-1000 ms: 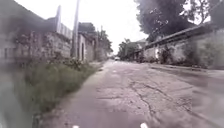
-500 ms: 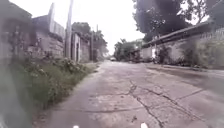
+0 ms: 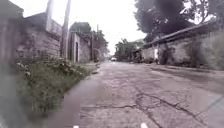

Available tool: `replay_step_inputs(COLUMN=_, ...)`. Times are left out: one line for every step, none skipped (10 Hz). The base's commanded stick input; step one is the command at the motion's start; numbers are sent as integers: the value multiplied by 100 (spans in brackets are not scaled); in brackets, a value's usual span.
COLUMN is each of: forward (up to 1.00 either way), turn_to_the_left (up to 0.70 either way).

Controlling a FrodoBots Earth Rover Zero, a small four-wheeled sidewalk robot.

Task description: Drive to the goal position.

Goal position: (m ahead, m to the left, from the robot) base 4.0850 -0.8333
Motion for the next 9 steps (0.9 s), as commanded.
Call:
replay_step_inputs(forward=85, turn_to_the_left=0)
replay_step_inputs(forward=85, turn_to_the_left=0)
replay_step_inputs(forward=85, turn_to_the_left=0)
replay_step_inputs(forward=85, turn_to_the_left=0)
replay_step_inputs(forward=85, turn_to_the_left=0)
replay_step_inputs(forward=85, turn_to_the_left=0)
replay_step_inputs(forward=85, turn_to_the_left=0)
replay_step_inputs(forward=85, turn_to_the_left=0)
replay_step_inputs(forward=85, turn_to_the_left=0)
